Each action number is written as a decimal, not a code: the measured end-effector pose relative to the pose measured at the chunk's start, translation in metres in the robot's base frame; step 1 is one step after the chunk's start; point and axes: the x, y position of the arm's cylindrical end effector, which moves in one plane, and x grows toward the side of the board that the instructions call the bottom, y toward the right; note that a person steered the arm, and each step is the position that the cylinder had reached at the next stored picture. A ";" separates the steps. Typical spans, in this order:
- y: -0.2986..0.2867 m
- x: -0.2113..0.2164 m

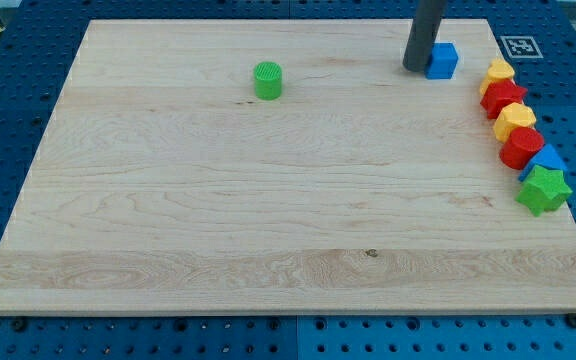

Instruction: Push the blue cube to the top of the yellow heart

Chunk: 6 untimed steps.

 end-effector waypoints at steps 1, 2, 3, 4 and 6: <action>0.001 0.000; 0.004 0.000; 0.019 0.000; 0.031 0.000; 0.052 0.000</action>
